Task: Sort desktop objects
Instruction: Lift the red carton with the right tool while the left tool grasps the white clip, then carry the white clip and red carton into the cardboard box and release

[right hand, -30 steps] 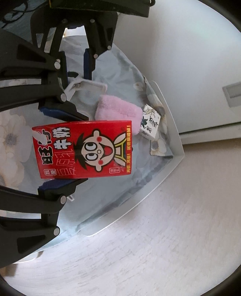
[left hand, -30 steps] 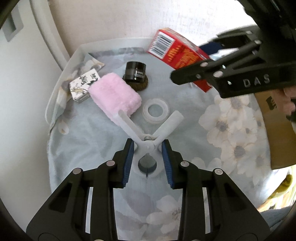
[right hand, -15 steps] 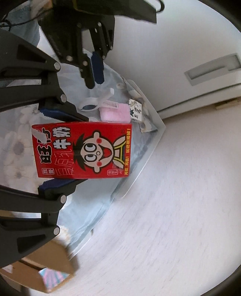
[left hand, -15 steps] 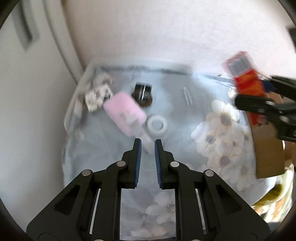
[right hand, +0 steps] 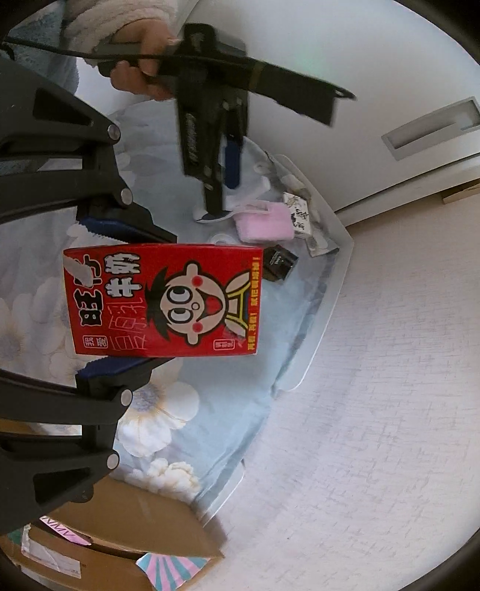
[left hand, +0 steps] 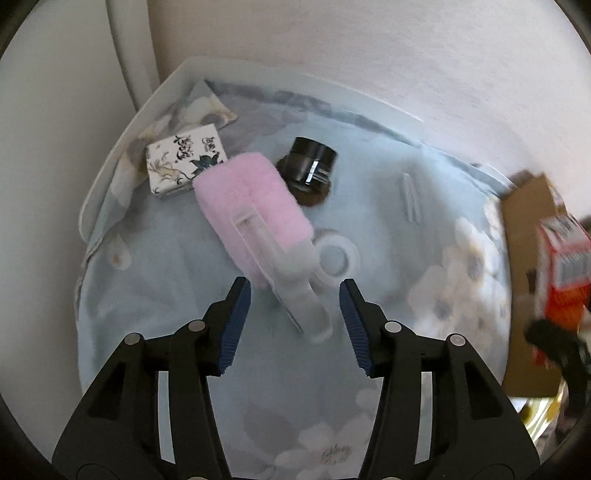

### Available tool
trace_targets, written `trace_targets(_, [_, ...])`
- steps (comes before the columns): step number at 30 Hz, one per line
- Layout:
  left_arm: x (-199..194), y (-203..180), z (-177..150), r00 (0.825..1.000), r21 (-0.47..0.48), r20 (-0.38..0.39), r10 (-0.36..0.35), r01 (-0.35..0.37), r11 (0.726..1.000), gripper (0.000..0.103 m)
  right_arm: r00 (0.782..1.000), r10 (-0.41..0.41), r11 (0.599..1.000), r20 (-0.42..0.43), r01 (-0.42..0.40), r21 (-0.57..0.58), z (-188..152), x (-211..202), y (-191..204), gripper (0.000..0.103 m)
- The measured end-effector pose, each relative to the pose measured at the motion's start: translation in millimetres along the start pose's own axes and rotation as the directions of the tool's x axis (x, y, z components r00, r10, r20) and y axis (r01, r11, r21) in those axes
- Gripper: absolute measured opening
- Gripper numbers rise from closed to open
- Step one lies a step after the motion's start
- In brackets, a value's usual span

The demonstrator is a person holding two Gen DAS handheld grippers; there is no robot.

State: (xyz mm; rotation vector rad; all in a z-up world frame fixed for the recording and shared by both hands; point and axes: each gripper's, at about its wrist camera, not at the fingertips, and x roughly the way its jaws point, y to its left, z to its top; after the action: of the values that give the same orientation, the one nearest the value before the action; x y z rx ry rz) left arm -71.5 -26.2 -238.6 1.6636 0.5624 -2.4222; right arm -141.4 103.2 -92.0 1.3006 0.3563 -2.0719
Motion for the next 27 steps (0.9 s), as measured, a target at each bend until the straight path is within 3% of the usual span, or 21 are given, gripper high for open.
trace_targets(1, [6, 3, 2, 1.0, -0.025, -0.015, -0.004, 0.003, 1.0, 0.045, 1.0, -0.001, 1.0, 0.001, 0.001, 0.001, -1, -1, 0, 0.049])
trace_targets(4, [18, 10, 4, 0.999, -0.067, -0.042, 0.0, -0.003, 0.998, 0.02, 1.0, -0.011, 1.0, 0.005, 0.01, 0.013, -3, -5, -5, 0.049])
trace_targets(8, [14, 16, 1, 1.0, -0.088, -0.02, -0.006, 0.004, 0.996, 0.014, 1.0, -0.021, 0.999, 0.009, 0.02, 0.041, -8, -10, -12, 0.049])
trace_targets(21, [-51, 5, -6, 0.999, -0.002, 0.054, -0.006, 0.006, 1.0, 0.014, 0.998, -0.032, 0.99, 0.056, 0.024, 0.139, -24, -26, -3, 0.049])
trace_targets(27, [-97, -40, 10, 0.99, 0.142, 0.14, -0.011, -0.009, 0.99, 0.014, 0.991, -0.069, 0.98, 0.115, 0.045, 0.192, -30, -55, -8, 0.049])
